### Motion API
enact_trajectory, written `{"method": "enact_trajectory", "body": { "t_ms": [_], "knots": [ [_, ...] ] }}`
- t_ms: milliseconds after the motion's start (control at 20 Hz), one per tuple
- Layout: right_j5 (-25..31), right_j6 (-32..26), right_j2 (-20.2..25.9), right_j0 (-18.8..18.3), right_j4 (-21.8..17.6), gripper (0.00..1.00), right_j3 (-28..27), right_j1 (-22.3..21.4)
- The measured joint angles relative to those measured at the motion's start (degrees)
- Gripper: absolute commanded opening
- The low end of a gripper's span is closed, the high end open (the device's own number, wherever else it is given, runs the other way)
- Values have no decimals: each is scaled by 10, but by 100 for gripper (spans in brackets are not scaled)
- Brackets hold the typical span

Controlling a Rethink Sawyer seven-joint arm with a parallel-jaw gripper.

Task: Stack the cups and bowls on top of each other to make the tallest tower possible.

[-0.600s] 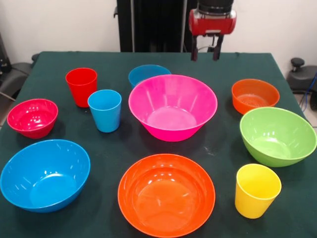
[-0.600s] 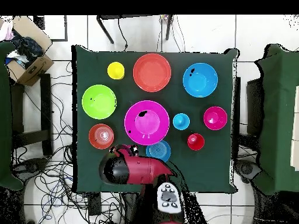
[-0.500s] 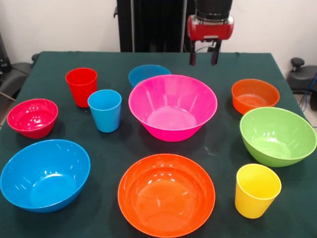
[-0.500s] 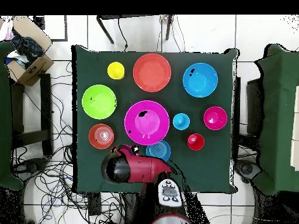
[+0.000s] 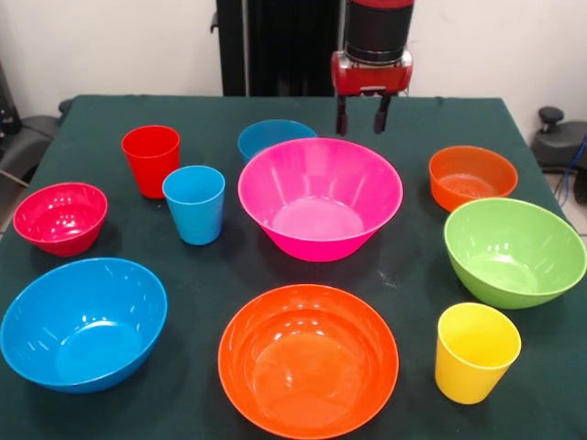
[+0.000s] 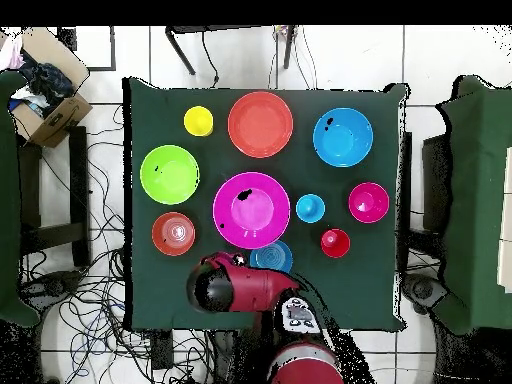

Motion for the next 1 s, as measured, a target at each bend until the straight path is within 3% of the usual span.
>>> {"method": "enact_trajectory", "body": {
  "t_ms": [1000],
  "knots": [
    [-9,0,-3,-1,-68,100,-17,4]
  ]
}}
